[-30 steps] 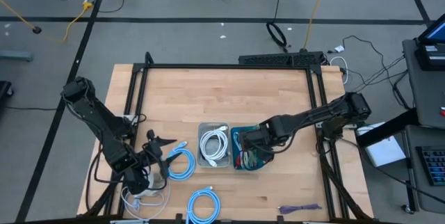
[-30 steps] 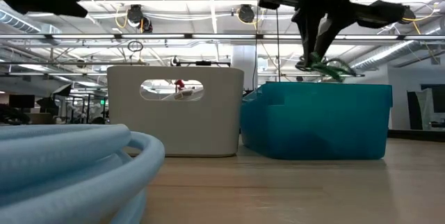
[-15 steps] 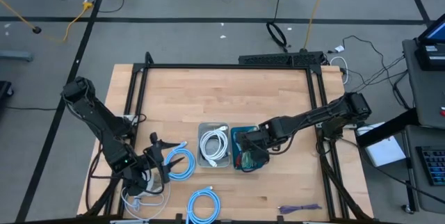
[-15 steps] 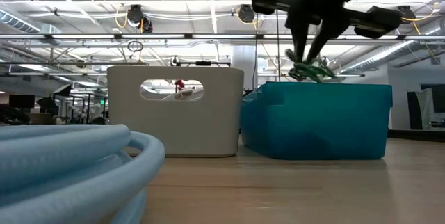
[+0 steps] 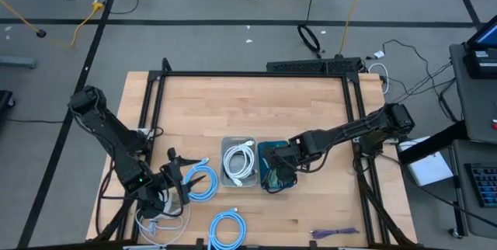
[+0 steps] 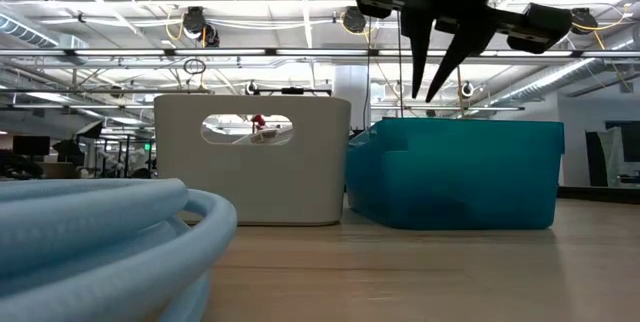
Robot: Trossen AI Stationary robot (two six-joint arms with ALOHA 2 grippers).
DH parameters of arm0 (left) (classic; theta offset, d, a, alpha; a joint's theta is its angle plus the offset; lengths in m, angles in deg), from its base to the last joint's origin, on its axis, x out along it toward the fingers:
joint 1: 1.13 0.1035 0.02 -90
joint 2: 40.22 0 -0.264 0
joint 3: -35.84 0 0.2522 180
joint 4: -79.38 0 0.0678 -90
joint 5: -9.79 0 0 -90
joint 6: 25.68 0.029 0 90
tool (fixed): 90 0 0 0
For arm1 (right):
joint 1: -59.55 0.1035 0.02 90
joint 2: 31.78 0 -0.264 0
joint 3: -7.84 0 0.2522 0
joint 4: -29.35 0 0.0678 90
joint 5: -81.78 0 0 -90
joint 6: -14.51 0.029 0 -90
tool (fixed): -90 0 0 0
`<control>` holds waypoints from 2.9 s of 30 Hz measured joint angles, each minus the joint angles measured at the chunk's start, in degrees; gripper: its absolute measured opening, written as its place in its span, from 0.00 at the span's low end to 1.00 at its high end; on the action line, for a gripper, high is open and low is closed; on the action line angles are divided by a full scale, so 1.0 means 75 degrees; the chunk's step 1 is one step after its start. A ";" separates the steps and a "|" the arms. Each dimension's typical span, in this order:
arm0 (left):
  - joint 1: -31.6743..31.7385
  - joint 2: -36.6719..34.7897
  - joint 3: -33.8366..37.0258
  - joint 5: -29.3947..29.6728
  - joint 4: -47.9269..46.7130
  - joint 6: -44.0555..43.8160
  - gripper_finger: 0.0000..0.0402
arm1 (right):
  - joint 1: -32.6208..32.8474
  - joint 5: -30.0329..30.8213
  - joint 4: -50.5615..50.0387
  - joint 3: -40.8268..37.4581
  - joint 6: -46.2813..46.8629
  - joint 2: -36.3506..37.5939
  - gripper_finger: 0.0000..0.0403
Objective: Pick & Place USB Port
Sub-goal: Put the top blue display cable into the gray bin
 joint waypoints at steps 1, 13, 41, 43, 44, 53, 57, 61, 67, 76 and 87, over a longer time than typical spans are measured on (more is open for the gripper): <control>0.0000 0.0000 0.0000 0.0001 0.0000 0.0000 0.62 | 0.0000 0.0037 0.0001 0.0000 0.0036 0.0000 0.10; 0.0475 -0.0358 -0.0513 -0.0570 0.0437 0.1946 0.62 | 0.1112 0.1815 0.2478 0.0000 0.1345 0.0781 0.08; 0.4509 -0.0128 -0.1681 -0.7678 -0.5947 0.1494 0.64 | 0.3657 0.3217 0.3971 -0.2001 0.9909 0.1457 0.08; 0.4588 0.0008 -0.1374 -0.8161 -0.5634 0.1581 0.66 | 0.3787 0.3193 0.4107 -0.2075 1.0080 0.1460 0.08; 0.4612 0.0073 -0.1191 -0.8347 -0.5422 0.1599 0.68 | 0.3843 0.3152 0.4174 -0.2128 1.0151 0.1460 0.08; 0.4643 0.0700 -0.0463 -0.8792 -0.4118 0.1895 0.81 | 0.3848 0.2794 0.4981 -0.2504 1.0823 0.1118 0.35; 0.4715 0.0885 -0.0365 -0.8711 -0.3588 0.1998 0.81 | 0.3734 0.2806 0.5201 -0.2603 1.0971 0.1012 0.49; 0.4756 0.1135 -0.0242 -0.8539 -0.3403 0.2034 0.79 | 0.3722 0.2832 0.5770 -0.2868 1.0925 0.1011 0.59; 0.4753 0.1425 0.0041 -0.8478 -0.3153 0.1905 0.78 | 0.3733 0.2819 0.6768 -0.3361 1.0722 0.1011 0.63; 0.4747 0.1486 0.0685 -0.8595 -0.2234 0.1612 0.75 | 0.3733 0.2836 0.7035 -0.3450 1.0596 0.1011 0.61; 0.4725 0.1356 0.0736 -0.8070 -0.2482 0.1319 0.12 | 0.3745 0.2845 0.7521 -0.3448 1.0318 0.1011 0.61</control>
